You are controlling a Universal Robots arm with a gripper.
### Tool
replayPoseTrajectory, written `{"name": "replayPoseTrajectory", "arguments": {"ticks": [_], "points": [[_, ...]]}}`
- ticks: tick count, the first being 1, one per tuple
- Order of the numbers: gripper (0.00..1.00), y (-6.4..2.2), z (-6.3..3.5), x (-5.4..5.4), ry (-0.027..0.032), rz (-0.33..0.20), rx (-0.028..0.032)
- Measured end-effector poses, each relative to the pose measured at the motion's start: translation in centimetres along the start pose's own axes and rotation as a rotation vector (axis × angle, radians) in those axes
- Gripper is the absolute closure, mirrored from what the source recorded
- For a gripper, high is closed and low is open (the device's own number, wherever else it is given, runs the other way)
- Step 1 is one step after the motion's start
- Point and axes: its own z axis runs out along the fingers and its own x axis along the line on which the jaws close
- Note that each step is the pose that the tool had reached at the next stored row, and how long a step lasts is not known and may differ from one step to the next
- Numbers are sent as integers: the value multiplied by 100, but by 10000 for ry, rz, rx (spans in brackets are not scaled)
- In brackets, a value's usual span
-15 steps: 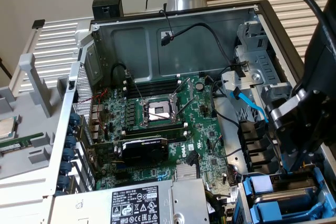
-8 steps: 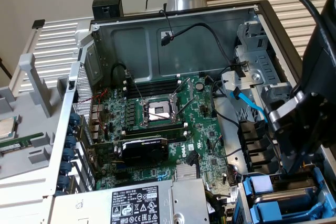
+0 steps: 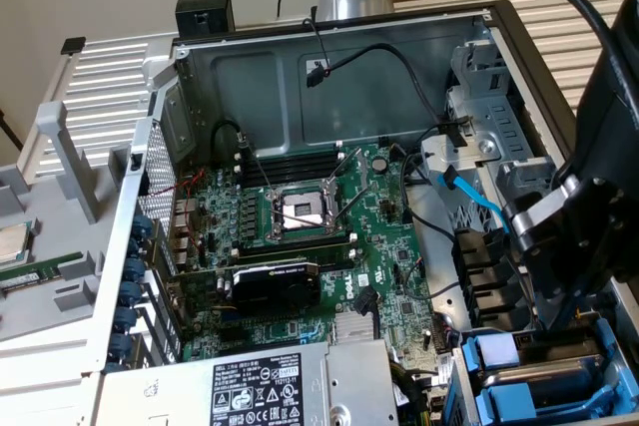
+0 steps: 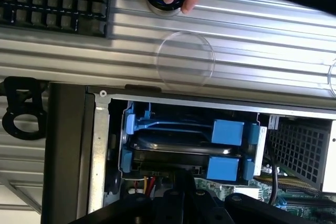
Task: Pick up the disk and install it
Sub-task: 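Insert the second disk wire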
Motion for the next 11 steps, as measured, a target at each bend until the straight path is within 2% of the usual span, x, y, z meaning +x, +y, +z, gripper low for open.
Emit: {"name": "replayPoseTrajectory", "arguments": {"ticks": [11], "points": [[89, 1, 20, 5, 1, 2, 1]]}}
